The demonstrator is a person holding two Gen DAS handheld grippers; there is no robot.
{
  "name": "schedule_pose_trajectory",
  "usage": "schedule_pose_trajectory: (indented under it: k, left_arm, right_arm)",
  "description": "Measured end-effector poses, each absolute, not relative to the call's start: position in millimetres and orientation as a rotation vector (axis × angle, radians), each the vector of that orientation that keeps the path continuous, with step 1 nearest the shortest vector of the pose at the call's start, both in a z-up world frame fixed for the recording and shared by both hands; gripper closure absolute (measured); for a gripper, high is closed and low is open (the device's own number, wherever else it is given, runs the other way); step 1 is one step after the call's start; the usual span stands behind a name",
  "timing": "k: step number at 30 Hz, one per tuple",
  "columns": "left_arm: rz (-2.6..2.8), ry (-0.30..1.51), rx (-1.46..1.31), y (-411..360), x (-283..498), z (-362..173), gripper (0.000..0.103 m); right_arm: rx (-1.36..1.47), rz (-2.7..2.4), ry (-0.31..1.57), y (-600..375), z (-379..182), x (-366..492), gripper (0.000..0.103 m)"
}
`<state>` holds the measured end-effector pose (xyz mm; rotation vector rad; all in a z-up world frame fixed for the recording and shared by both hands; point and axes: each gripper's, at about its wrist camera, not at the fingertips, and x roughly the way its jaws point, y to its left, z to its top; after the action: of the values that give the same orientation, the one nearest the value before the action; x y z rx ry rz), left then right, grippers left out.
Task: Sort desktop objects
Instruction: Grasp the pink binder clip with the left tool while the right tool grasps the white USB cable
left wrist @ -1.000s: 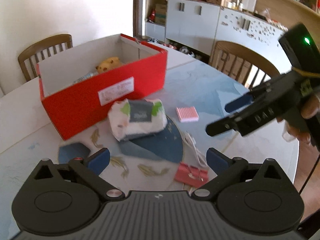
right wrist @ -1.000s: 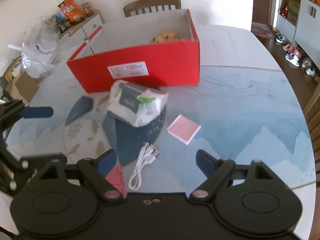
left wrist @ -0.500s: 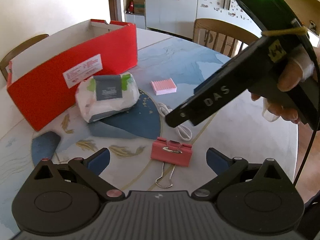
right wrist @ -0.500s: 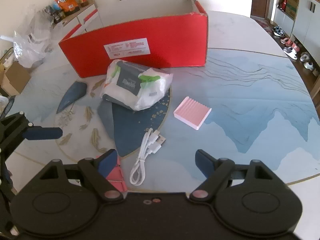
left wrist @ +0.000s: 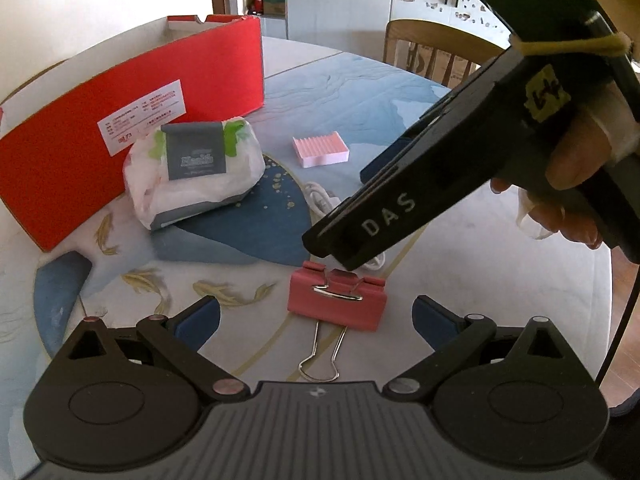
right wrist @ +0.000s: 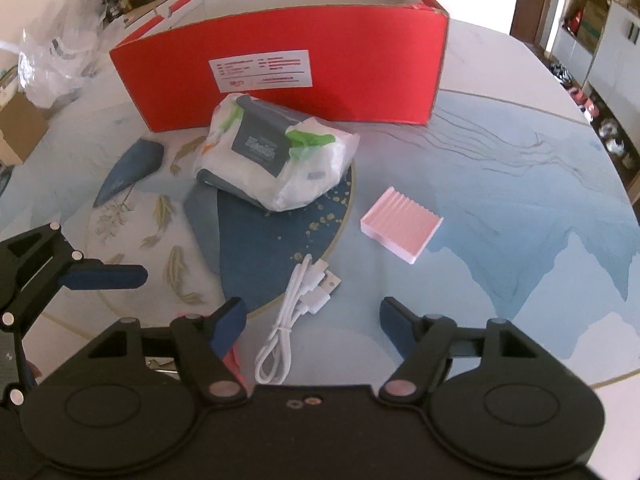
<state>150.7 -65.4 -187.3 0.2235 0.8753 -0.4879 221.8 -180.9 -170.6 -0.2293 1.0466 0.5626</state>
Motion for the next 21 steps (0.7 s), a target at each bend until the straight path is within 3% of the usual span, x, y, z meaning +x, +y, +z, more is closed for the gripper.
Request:
schedule_pose_trajectory:
  k: [5, 9, 21]
  left_arm:
    - [-0.512, 0.869, 0.221, -68.5, 152.5, -188.3, 0.005]
    - [-0.524, 0.870, 0.211, -70.9, 154.5, -187.5, 0.021]
    - [-0.505, 0.875, 0.191, -66.2, 156.7, -183.7, 0.051]
  right_arm:
    - [-0.302, 0.557, 1.011, -173.8, -172.7, 215.7, 0.035]
    - [-0.300, 0.556, 1.002, -174.7, -172.4, 214.6, 0.039]
    - [-0.276, 0.540, 0.991, -193.7, -169.1, 223.8, 0.080]
